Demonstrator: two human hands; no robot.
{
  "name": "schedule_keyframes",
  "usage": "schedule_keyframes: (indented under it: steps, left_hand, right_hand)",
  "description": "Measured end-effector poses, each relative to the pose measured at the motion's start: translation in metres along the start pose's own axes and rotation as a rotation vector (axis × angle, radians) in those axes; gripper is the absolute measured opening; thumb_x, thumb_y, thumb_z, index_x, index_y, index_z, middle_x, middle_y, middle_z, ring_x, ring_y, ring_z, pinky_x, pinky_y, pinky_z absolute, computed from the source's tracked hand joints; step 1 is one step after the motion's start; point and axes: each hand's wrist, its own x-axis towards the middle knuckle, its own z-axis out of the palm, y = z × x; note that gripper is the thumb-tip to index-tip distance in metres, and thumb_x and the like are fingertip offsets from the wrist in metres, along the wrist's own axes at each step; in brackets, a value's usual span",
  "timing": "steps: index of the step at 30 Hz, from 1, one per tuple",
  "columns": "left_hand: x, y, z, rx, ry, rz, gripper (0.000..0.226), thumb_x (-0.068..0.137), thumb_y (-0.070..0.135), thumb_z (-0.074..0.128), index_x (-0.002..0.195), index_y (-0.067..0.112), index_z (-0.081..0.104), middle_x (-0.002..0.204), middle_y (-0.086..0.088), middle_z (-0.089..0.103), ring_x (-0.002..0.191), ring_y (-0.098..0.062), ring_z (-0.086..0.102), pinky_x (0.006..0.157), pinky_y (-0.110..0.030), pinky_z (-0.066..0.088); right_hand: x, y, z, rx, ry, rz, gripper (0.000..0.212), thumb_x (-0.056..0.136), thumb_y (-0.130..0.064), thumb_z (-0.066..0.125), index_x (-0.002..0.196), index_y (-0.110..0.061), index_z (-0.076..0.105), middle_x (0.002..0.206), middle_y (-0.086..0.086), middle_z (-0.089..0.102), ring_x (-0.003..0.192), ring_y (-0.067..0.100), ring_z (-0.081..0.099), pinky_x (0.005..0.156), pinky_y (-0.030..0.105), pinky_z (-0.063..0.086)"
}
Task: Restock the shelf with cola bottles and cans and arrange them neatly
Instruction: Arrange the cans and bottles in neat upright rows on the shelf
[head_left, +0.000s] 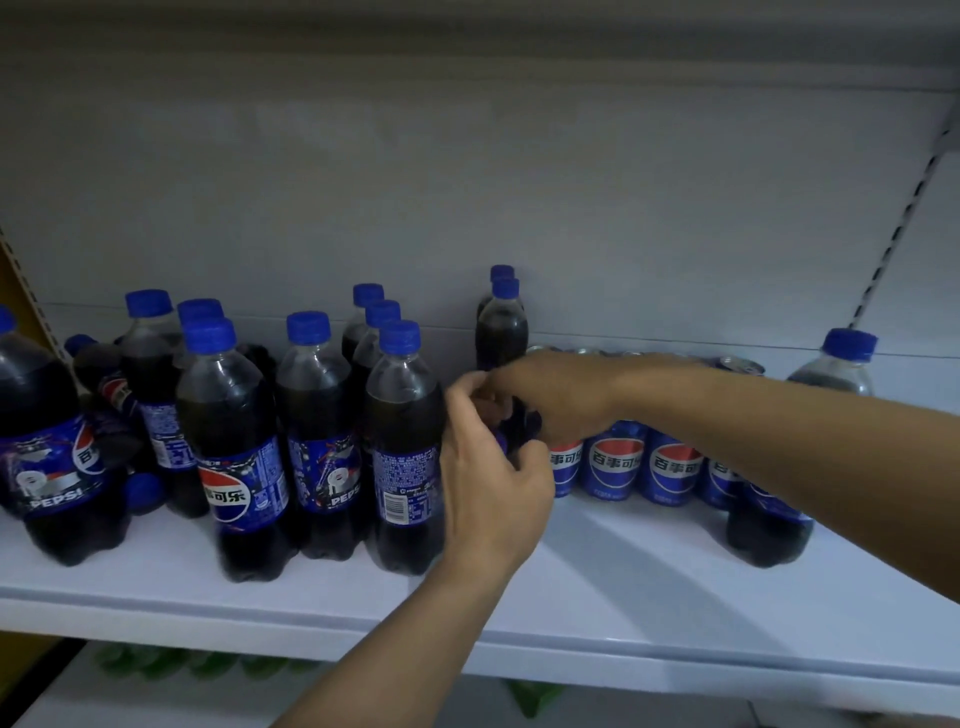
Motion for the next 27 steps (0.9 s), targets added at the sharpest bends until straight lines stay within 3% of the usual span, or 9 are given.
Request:
schedule_keyframes:
  steps: [2,4,6,9,13,18,21,24,27]
  left_hand:
    - [0.0,0.006,0.002,-0.038,0.016,0.034,0.054,0.075,0.007,0.06,0.123,0.025,0.045,0.104,0.009,0.058,0.098,-0.005,0.058,0.079,-0.018,0.05]
    - [-0.001,0.009,0.006,-0.069,0.023,0.052,0.054,0.072,0.011,0.058,0.121,0.026,0.045,0.103,0.004,0.057,0.097,-0.011,0.059,0.079,-0.029,0.054]
    - [0.001,0.01,0.007,-0.092,0.026,0.062,0.053,0.07,0.012,0.058,0.119,0.027,0.045,0.104,0.004,0.055,0.097,-0.016,0.059,0.078,-0.038,0.056]
    - [0.006,0.009,0.005,-0.13,0.02,0.077,0.053,0.07,0.013,0.056,0.121,0.025,0.046,0.109,0.002,0.054,0.103,-0.021,0.059,0.08,-0.046,0.057]
    - [0.01,0.007,0.004,-0.17,0.032,0.073,0.052,0.07,0.018,0.056,0.12,0.026,0.048,0.111,0.007,0.055,0.107,-0.021,0.06,0.084,-0.051,0.057]
    - [0.009,0.005,0.007,-0.197,0.051,0.076,0.049,0.07,0.015,0.056,0.118,0.025,0.05,0.114,0.007,0.057,0.111,-0.021,0.059,0.091,-0.051,0.054]
    - [0.011,0.003,0.007,-0.191,0.033,0.07,0.051,0.071,0.013,0.055,0.12,0.025,0.049,0.118,0.007,0.057,0.116,-0.017,0.058,0.096,-0.048,0.053]
    - [0.009,0.008,0.007,-0.122,-0.018,0.122,0.054,0.073,0.013,0.055,0.125,0.026,0.046,0.123,0.007,0.053,0.119,-0.01,0.054,0.098,-0.04,0.051]
    - [-0.002,0.012,0.009,-0.004,-0.043,0.161,0.064,0.08,0.015,0.051,0.144,0.017,0.039,0.142,0.003,0.042,0.133,-0.005,0.04,0.111,-0.027,0.039]
  right_hand:
    - [-0.005,-0.003,0.009,0.117,0.082,-0.022,0.053,0.073,-0.014,0.08,0.102,-0.043,0.045,0.093,-0.022,0.054,0.083,-0.006,0.056,0.068,0.01,0.042]
    - [-0.004,-0.002,0.02,0.207,0.166,-0.025,0.048,0.076,-0.012,0.073,0.09,-0.044,0.04,0.095,-0.015,0.053,0.085,0.0,0.054,0.073,0.017,0.044]
    - [-0.004,-0.002,0.03,0.256,0.243,-0.009,0.04,0.078,-0.011,0.07,0.095,-0.038,0.045,0.102,-0.007,0.056,0.091,0.01,0.056,0.078,0.029,0.049]
    - [-0.005,0.0,0.035,0.39,0.355,0.008,0.035,0.088,-0.006,0.066,0.109,-0.032,0.055,0.108,-0.01,0.061,0.097,0.008,0.056,0.086,0.029,0.049]
    - [0.004,-0.003,0.034,0.288,0.339,0.034,0.041,0.081,-0.016,0.07,0.087,-0.046,0.043,0.094,-0.02,0.05,0.093,0.009,0.049,0.082,0.028,0.043]
    - [0.013,-0.003,0.045,0.307,0.426,0.061,0.033,0.082,-0.007,0.069,0.097,-0.029,0.05,0.099,-0.012,0.054,0.092,0.008,0.05,0.071,0.007,0.033]
    - [0.016,0.0,0.052,0.343,0.452,0.063,0.028,0.083,-0.008,0.069,0.105,-0.021,0.057,0.105,-0.006,0.059,0.098,0.014,0.056,0.077,0.015,0.038]
    - [0.018,0.005,0.05,0.361,0.449,0.066,0.038,0.084,-0.013,0.073,0.119,-0.014,0.06,0.119,-0.001,0.063,0.11,0.016,0.06,0.092,0.028,0.05]
    - [0.019,0.005,0.038,0.417,0.511,0.015,0.055,0.081,-0.015,0.079,0.132,-0.019,0.06,0.126,-0.005,0.066,0.116,0.009,0.061,0.099,0.025,0.049]
